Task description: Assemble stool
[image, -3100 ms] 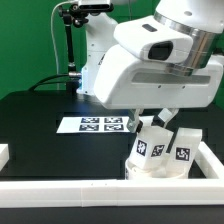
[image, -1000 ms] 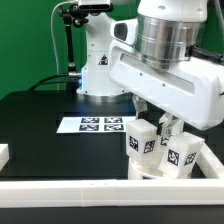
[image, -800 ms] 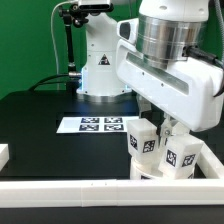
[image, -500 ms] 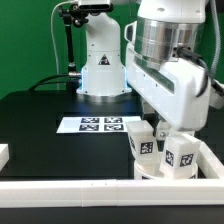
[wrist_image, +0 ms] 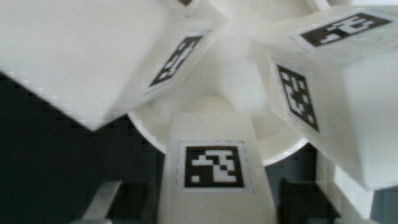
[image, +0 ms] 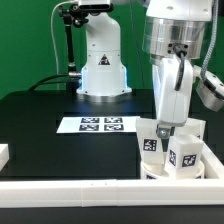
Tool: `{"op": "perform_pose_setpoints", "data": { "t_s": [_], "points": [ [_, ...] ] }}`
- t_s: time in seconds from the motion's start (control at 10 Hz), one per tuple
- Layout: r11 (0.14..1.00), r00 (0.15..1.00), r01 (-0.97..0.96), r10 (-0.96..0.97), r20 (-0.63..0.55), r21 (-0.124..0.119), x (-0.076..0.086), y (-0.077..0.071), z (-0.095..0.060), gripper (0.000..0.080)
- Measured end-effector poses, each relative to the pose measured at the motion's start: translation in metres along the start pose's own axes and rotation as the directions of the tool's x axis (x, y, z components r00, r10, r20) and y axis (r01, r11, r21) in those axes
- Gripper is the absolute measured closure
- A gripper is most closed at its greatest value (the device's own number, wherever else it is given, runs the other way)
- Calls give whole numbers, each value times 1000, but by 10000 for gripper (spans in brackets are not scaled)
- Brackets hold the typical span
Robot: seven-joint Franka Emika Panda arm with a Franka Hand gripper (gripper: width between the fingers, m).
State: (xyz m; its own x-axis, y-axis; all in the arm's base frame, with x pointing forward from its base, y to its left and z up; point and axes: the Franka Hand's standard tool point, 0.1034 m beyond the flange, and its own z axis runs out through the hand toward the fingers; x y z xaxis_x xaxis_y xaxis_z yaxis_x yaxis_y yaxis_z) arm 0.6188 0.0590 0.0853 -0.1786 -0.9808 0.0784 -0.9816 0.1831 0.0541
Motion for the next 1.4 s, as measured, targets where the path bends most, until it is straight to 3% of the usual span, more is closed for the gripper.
{"op": "perform_pose_setpoints", "data": {
  "t_s": [0.3, 0.4, 0.5, 0.9, 1.1, 1.4],
  "points": [
    [997, 997, -80, 81, 20, -6, -3, 0, 1, 465],
    [999, 999, -47, 48, 21, -4, -3, 0, 0, 306],
    [1000, 999, -15, 15, 32, 0, -2, -1, -3, 201],
    [999, 997, 39, -41, 60, 36, -5, -5, -31, 153],
    [998, 997, 59, -61, 57, 33, -6, -4, -28, 151],
    [969, 968, 245, -247, 48, 42, -5, -4, -27, 151]
  ]
}}
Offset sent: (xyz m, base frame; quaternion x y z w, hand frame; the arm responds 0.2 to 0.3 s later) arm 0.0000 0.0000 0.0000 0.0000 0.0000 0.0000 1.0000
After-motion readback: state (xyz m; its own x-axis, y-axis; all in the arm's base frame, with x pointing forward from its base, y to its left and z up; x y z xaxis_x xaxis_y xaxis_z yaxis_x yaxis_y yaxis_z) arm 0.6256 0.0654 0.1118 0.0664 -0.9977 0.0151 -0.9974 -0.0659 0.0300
